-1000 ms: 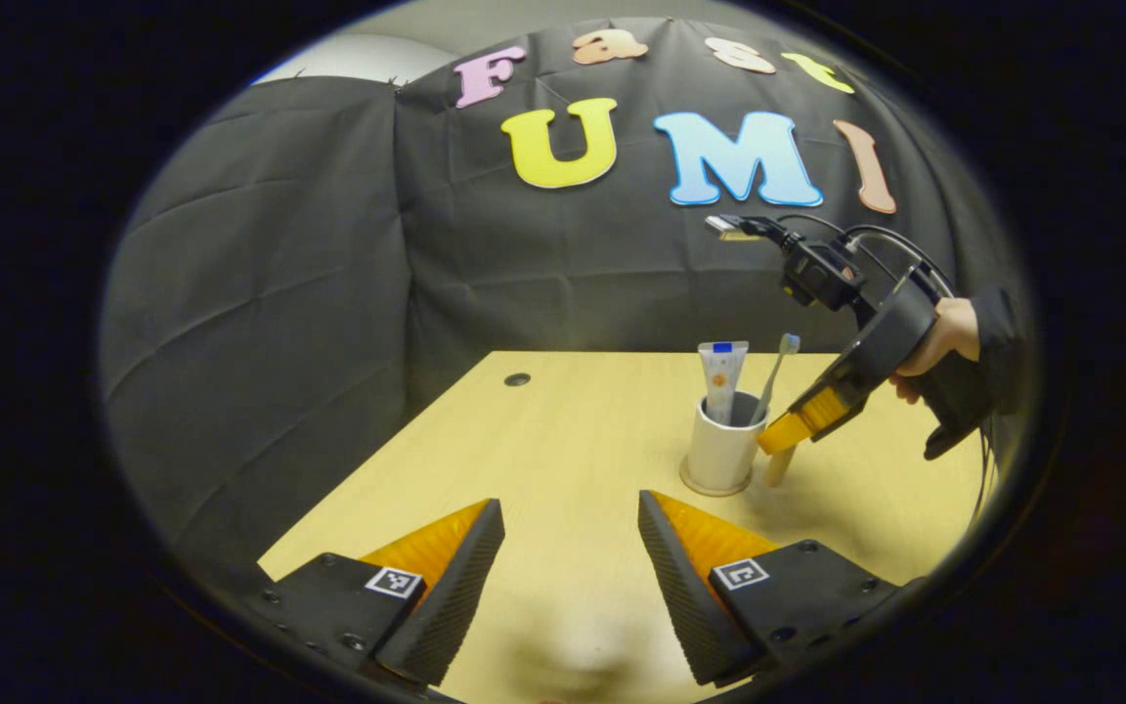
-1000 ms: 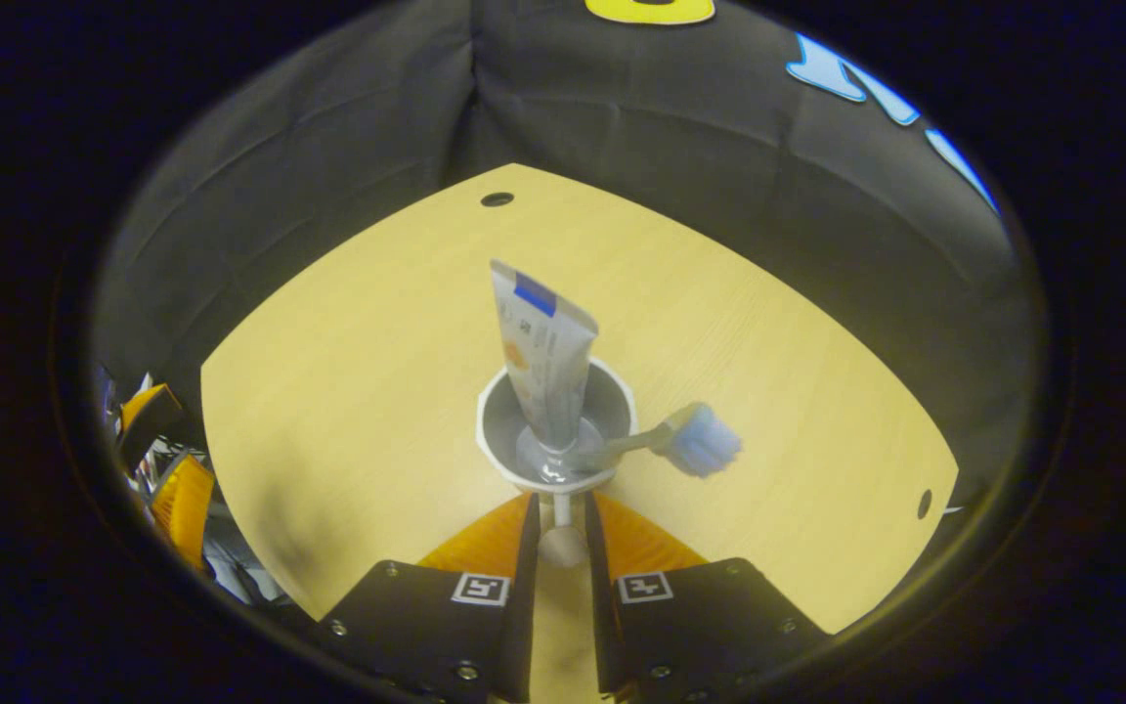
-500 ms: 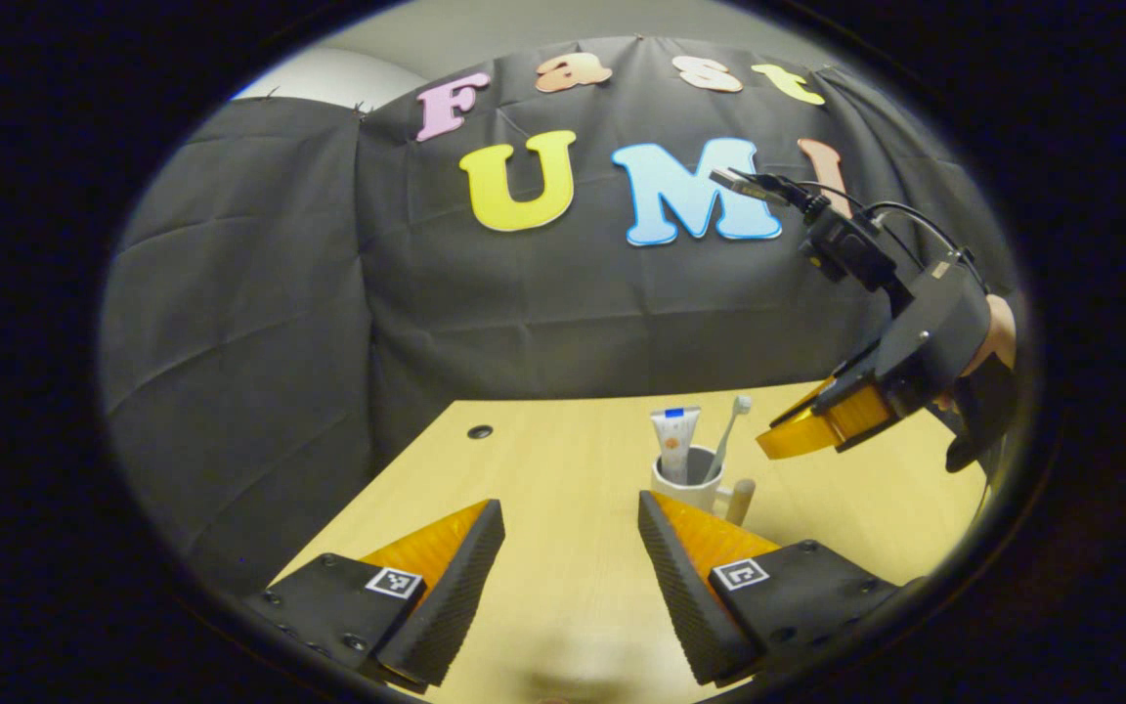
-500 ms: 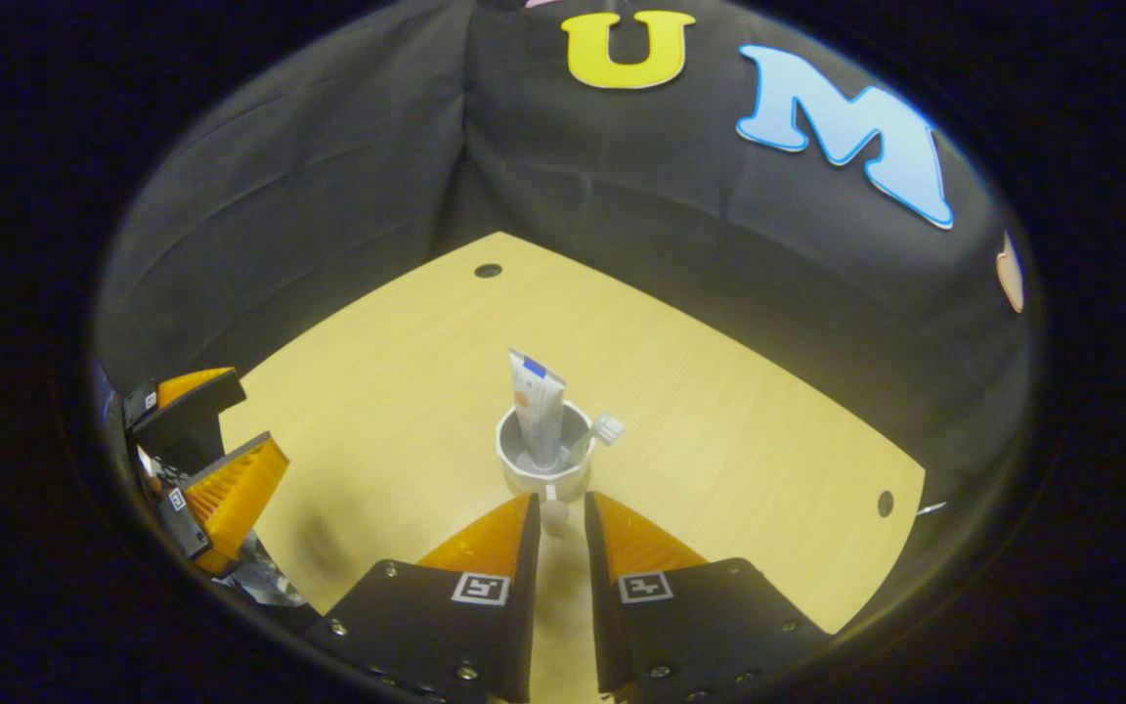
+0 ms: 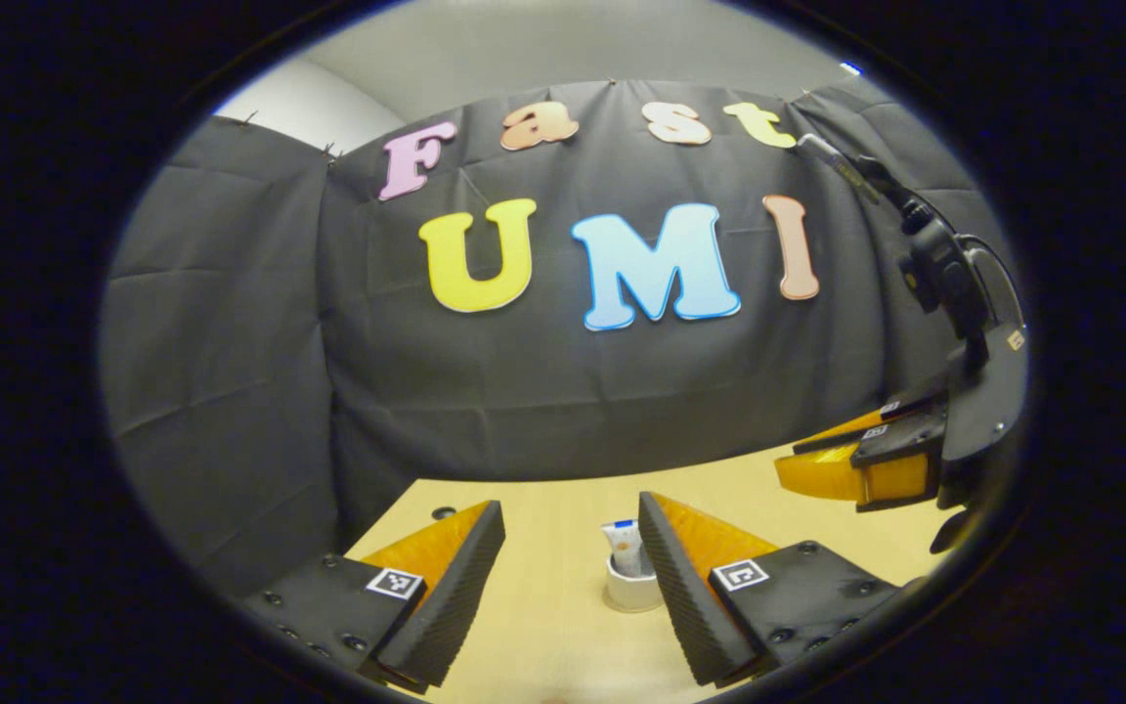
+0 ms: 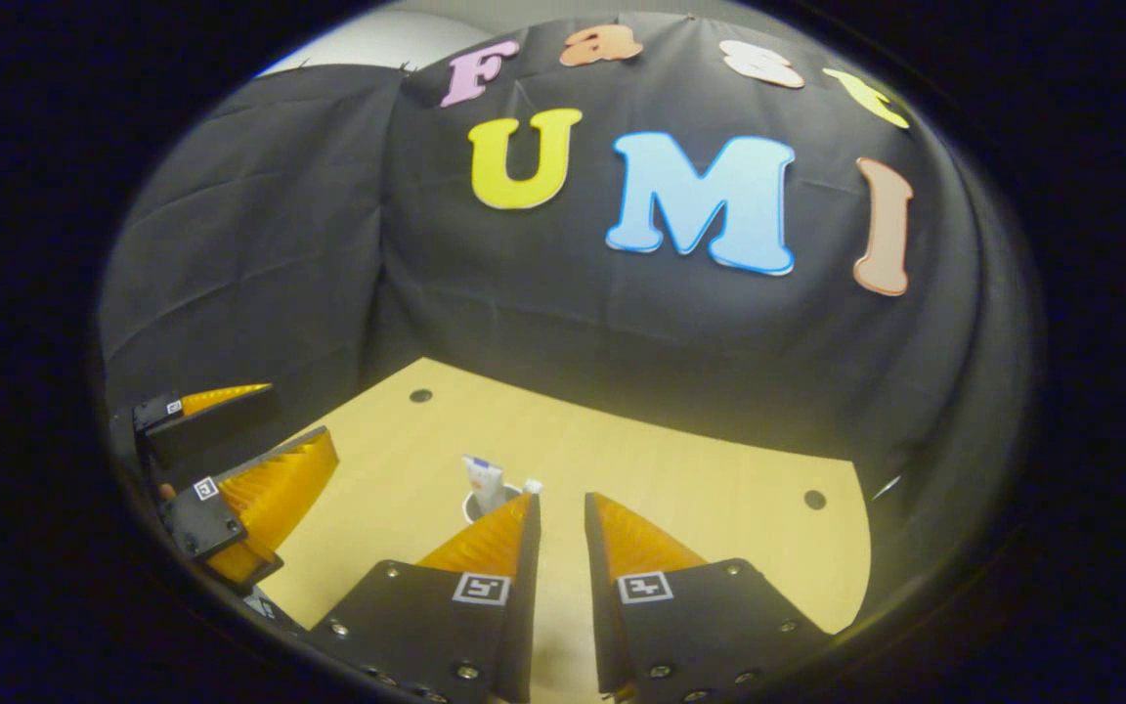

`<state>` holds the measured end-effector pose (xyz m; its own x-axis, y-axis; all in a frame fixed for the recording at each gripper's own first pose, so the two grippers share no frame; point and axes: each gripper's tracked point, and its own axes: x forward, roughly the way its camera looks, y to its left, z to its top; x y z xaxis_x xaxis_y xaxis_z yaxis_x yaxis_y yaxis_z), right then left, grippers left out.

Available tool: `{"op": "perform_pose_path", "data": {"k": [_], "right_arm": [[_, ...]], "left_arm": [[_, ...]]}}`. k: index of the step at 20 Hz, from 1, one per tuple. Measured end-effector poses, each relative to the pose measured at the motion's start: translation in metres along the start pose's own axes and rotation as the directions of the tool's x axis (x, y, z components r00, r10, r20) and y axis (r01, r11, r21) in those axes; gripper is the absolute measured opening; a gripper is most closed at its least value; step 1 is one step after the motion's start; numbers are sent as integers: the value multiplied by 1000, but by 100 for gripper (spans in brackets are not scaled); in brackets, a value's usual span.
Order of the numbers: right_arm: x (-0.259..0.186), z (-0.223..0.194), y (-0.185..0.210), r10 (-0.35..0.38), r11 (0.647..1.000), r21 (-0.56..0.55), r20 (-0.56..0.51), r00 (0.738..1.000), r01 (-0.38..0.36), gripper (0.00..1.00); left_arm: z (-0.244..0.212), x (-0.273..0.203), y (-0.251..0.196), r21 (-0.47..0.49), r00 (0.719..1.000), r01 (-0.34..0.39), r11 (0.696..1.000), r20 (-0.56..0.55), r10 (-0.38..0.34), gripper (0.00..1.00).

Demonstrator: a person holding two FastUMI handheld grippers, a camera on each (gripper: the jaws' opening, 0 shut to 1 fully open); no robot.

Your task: Put the toothbrush and toothpaste on the desktop into the cup, then pick up the cup and place it on the coaster on the desktop.

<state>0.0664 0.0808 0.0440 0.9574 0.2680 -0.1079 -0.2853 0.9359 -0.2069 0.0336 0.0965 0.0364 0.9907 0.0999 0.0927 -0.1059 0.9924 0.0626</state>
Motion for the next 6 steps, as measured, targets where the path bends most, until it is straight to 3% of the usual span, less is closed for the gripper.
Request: {"op": "perform_pose_path", "data": {"k": [1, 2, 4, 5, 6], "right_arm": [[-8, 8, -3, -20, 1000, 15, 36, 999, 20, 28], [-15, 13, -6, -40, 999, 28, 63, 997, 38, 34], [-29, 20, -14, -75, 996, 56, 103, 992, 70, 31], [-34, 22, -17, -83, 995, 71, 124, 989, 75, 45], [-40, 22, -20, -95, 993, 81, 134, 986, 84, 52]], "left_arm": [[10, 0, -4, 3, 1000, 3, 1000, 18, -3, 89], [19, -1, -9, 0, 999, 8, 1000, 33, -8, 92], [36, -2, -18, -19, 998, 22, 1000, 64, -20, 92], [44, -4, -22, -28, 997, 29, 999, 78, -27, 92], [49, -5, -26, -32, 996, 36, 999, 86, -33, 92]]}}
